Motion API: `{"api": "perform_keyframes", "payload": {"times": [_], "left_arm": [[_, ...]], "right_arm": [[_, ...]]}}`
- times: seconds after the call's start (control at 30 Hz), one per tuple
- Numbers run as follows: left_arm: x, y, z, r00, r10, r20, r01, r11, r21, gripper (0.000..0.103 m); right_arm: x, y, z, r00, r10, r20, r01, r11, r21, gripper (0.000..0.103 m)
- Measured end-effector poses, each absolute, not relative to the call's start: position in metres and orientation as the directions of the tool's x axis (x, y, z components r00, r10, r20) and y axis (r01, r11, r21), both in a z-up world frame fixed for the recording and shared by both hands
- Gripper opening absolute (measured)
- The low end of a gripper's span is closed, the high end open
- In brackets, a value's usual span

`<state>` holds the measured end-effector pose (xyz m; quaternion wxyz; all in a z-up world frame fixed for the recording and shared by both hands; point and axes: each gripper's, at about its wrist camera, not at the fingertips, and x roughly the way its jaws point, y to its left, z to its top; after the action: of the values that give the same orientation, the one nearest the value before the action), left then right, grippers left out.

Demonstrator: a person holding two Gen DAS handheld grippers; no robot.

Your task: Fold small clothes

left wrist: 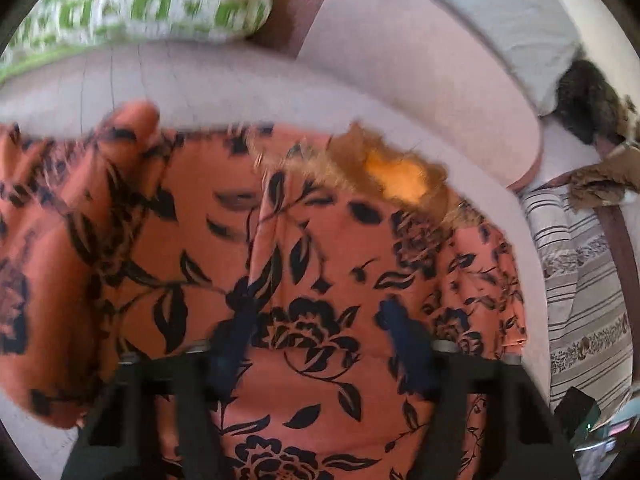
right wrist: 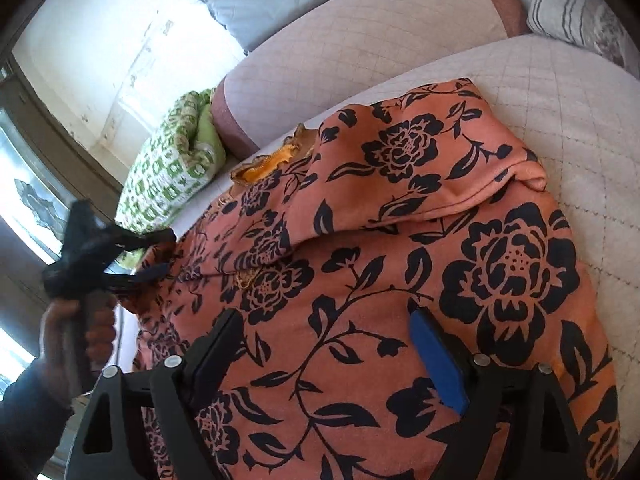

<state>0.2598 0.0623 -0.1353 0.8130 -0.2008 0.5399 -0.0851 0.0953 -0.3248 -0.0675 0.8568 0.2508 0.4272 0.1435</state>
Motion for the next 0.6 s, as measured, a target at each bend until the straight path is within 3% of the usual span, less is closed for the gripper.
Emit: {"api": "perform_keyframes", "payload": {"times": [0.13,0.17,0.2,0.4,0.47,0.53,0.57,0.6], "left_arm": [[0.254,0.068,-0.144,0.42,-0.329,-0.846,-0.11,0.907,-0.407,0.053],[0.253,0.072,-0.146,0.418,-0.322,-0.849,-0.129,0.904,-0.407,0.042],[0.252,0.076,-0.147,0.417,-0.275,-0.866,-0.161,0.916,-0.368,0.012],[0.242,0.076,-0.131,0.458,-0.228,-0.859,-0.102,0.947,-0.306,0.005],[0.24,0.075,-0.129,0.457,-0.249,-0.854,-0.093,0.941,-0.324,0.009],[0.243,0.076,-0.136,0.438,-0.23,-0.869,-0.117,0.944,-0.308,0.036],[0.242,0.078,-0.139,0.433,-0.215,-0.875,-0.127,0.947,-0.296,0.054],[0.24,0.08,-0.139,0.448,-0.233,-0.863,-0.12,0.941,-0.317,0.054]], "right_arm": [[0.095,-0.322,-0.069,0.593,0.467,-0.656,-0.036,0.829,0.558,0.09],[0.095,-0.322,-0.068,0.593,0.468,-0.655,-0.037,0.828,0.559,0.09],[0.095,-0.323,-0.068,0.593,0.469,-0.654,-0.037,0.828,0.56,0.09],[0.093,-0.321,-0.068,0.593,0.471,-0.653,-0.036,0.825,0.563,0.09],[0.093,-0.322,-0.068,0.594,0.471,-0.651,-0.036,0.825,0.564,0.09],[0.093,-0.321,-0.068,0.594,0.47,-0.653,-0.036,0.826,0.562,0.09],[0.093,-0.321,-0.068,0.595,0.471,-0.652,-0.037,0.826,0.563,0.09],[0.092,-0.322,-0.068,0.595,0.472,-0.65,-0.037,0.825,0.564,0.09]]}}
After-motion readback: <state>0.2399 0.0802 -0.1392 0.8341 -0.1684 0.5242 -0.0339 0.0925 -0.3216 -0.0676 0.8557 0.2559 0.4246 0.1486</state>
